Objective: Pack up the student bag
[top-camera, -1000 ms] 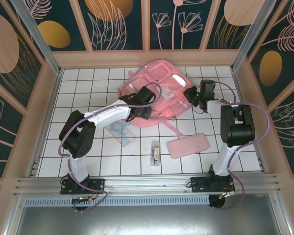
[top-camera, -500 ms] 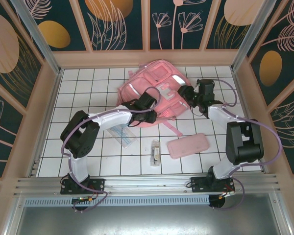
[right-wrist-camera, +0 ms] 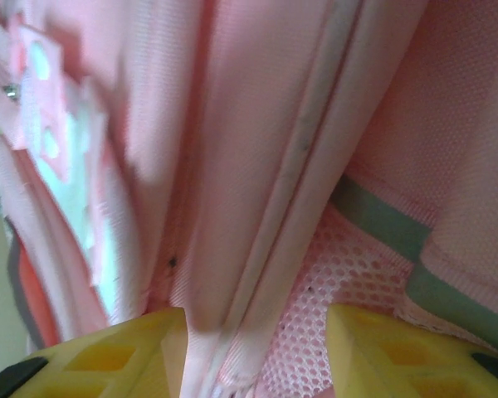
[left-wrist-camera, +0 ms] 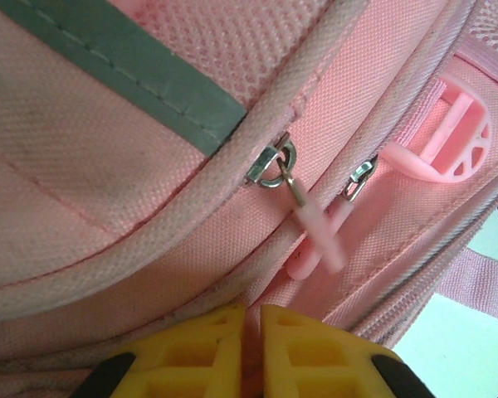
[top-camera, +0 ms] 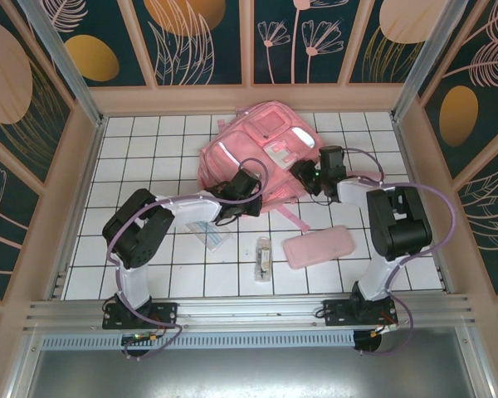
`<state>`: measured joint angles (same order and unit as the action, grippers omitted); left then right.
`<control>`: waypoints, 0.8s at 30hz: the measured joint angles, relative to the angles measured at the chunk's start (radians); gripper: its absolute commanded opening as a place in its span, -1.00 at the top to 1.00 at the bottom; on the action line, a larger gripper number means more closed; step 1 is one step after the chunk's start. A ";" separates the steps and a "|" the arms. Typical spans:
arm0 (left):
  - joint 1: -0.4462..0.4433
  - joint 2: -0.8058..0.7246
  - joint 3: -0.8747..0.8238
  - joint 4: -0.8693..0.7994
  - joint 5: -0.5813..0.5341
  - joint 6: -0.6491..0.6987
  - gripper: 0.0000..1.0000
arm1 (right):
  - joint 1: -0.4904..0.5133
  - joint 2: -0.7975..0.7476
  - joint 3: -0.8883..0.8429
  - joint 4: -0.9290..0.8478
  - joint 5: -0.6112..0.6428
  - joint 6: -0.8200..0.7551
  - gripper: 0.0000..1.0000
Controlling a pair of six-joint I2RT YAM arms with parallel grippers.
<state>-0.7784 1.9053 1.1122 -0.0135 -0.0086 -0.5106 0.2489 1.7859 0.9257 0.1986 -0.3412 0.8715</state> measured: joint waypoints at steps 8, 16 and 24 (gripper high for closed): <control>-0.001 0.000 -0.002 0.017 -0.023 0.008 0.57 | 0.002 0.080 0.060 0.071 -0.026 0.033 1.00; -0.022 -0.003 0.083 -0.092 -0.079 0.084 -0.19 | 0.000 -0.003 0.065 0.024 -0.034 0.029 1.00; -0.014 -0.008 0.282 -0.210 -0.108 0.146 0.03 | -0.023 -0.080 0.174 -0.120 -0.015 0.018 1.00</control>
<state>-0.7921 1.8973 1.3941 -0.2234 -0.1169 -0.3649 0.2256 1.7058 1.0996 0.0788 -0.3565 0.8890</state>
